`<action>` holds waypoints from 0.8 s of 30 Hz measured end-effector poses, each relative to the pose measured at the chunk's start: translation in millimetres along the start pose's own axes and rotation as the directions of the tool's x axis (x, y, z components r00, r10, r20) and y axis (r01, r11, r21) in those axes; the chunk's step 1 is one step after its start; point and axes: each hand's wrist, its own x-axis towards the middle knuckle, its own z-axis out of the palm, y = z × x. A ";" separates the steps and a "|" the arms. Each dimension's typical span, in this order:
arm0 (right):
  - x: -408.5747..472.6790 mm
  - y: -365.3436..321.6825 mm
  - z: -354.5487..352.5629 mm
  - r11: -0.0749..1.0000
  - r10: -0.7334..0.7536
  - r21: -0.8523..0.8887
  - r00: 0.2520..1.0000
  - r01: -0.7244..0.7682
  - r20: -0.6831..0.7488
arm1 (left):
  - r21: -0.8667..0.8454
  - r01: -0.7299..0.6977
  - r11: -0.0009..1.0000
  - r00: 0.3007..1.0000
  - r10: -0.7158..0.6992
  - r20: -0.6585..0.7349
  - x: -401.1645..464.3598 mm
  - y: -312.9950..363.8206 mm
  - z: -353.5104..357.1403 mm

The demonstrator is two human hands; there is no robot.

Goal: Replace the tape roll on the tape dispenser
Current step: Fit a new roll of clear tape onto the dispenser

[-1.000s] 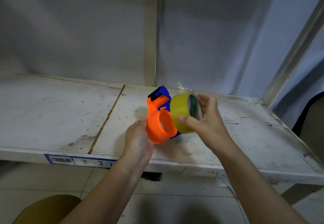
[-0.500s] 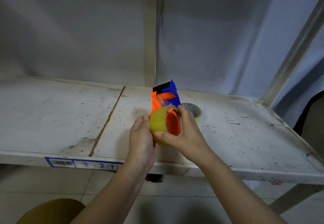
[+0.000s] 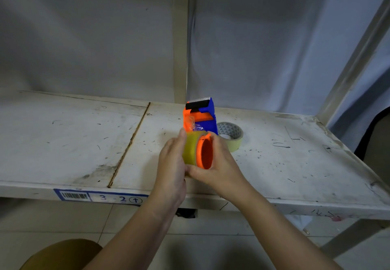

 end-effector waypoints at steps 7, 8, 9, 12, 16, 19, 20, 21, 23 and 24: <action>-16.4 1.0 -15.3 0.979 -0.088 -0.196 0.988 0.062 -0.123 | 0.080 0.037 0.996 0.994 -0.029 -0.108 5.0 0.0 -1.3; -18.4 4.9 -16.6 0.985 -0.084 -0.166 0.969 0.046 -0.231 | 0.102 0.041 0.994 0.992 -0.029 -0.120 6.8 0.9 -3.2; -18.4 9.2 -17.9 0.994 -0.037 -0.114 0.946 0.000 -0.322 | 0.128 0.047 0.991 0.991 -0.030 -0.129 8.4 1.7 -4.7; -12.8 16.0 -21.3 0.964 0.265 0.057 0.934 -0.259 -0.241 | 0.213 0.044 0.976 0.993 -0.019 -0.118 11.4 0.9 -8.3; -12.5 19.1 -9.4 0.942 0.337 0.025 0.937 -0.336 -0.093 | 0.352 -0.016 0.936 1.000 0.024 -0.017 9.8 1.0 -7.6; -12.4 23.6 1.6 0.919 0.393 0.049 0.908 -0.390 -0.146 | 0.555 -0.112 0.824 0.993 0.113 0.033 9.3 2.3 -8.0; -12.6 24.3 3.4 0.908 0.419 0.083 0.894 -0.411 -0.161 | 0.640 -0.151 0.754 0.987 0.148 0.059 9.9 2.4 -9.0; -12.8 25.0 5.0 0.895 0.447 0.102 0.879 -0.435 -0.166 | 0.709 -0.177 0.682 0.982 0.167 0.085 10.6 3.1 -10.0; -13.7 26.3 8.8 0.867 0.497 0.127 0.854 -0.482 -0.152 | 0.807 -0.191 0.558 0.981 0.137 0.138 10.3 5.9 -9.1; -14.4 27.1 11.7 0.856 0.514 0.147 0.846 -0.496 -0.142 | 0.856 -0.200 0.477 0.980 0.115 0.164 11.5 5.4 -8.0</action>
